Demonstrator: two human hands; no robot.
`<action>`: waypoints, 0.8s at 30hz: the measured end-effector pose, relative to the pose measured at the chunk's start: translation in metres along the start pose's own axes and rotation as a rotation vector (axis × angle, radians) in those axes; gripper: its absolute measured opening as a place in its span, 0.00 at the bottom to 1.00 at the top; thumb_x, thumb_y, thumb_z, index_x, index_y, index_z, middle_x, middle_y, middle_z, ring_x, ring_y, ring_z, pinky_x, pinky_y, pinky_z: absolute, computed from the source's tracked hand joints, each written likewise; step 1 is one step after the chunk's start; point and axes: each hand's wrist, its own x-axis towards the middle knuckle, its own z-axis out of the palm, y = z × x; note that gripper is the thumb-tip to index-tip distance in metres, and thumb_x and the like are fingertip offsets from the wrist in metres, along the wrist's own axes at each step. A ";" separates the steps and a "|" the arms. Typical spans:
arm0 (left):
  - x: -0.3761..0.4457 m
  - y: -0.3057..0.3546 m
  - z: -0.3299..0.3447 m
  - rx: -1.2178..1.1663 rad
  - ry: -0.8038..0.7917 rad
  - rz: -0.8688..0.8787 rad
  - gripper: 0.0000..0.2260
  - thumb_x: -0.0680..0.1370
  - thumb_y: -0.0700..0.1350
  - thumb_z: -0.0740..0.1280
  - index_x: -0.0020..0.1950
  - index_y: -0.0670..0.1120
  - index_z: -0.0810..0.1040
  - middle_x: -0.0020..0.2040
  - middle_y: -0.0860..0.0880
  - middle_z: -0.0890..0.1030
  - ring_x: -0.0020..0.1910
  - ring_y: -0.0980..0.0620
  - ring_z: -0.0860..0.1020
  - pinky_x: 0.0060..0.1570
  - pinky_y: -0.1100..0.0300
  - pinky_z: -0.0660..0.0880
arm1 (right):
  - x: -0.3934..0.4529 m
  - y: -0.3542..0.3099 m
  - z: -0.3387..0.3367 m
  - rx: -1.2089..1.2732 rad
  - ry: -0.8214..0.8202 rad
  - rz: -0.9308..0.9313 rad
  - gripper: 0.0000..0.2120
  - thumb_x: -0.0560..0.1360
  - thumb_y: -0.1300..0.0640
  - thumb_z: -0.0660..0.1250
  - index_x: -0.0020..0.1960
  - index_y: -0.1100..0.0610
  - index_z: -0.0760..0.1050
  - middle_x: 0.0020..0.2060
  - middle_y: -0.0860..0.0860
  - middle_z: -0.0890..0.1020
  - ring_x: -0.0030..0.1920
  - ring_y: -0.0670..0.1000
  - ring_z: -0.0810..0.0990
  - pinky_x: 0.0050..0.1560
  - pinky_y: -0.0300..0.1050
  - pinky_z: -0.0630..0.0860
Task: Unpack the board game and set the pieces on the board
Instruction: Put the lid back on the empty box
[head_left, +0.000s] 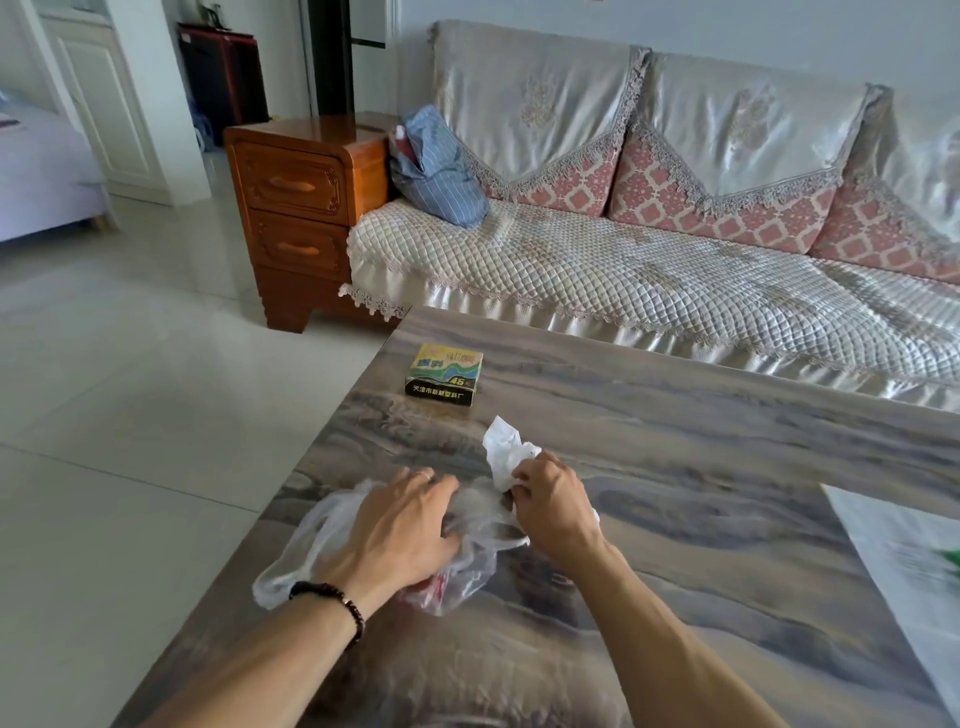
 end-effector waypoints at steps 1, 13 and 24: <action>0.000 0.002 0.000 -0.001 0.051 0.033 0.13 0.76 0.50 0.66 0.60 0.50 0.73 0.56 0.51 0.78 0.56 0.50 0.75 0.50 0.59 0.73 | -0.003 0.002 -0.005 0.009 0.004 0.009 0.05 0.70 0.64 0.63 0.40 0.63 0.78 0.43 0.58 0.79 0.43 0.63 0.76 0.40 0.49 0.70; 0.031 0.145 -0.026 -0.309 0.014 0.299 0.09 0.75 0.42 0.65 0.54 0.52 0.78 0.47 0.54 0.83 0.45 0.52 0.80 0.37 0.60 0.71 | -0.097 0.062 -0.160 0.087 0.246 0.290 0.07 0.73 0.63 0.63 0.46 0.64 0.79 0.36 0.55 0.81 0.35 0.53 0.75 0.35 0.36 0.70; -0.034 0.414 -0.008 -0.738 -0.267 0.734 0.14 0.78 0.43 0.66 0.63 0.47 0.76 0.48 0.52 0.79 0.41 0.61 0.76 0.35 0.77 0.69 | -0.311 0.144 -0.314 -0.109 0.671 0.599 0.04 0.72 0.63 0.66 0.43 0.59 0.80 0.30 0.45 0.75 0.33 0.48 0.73 0.31 0.33 0.64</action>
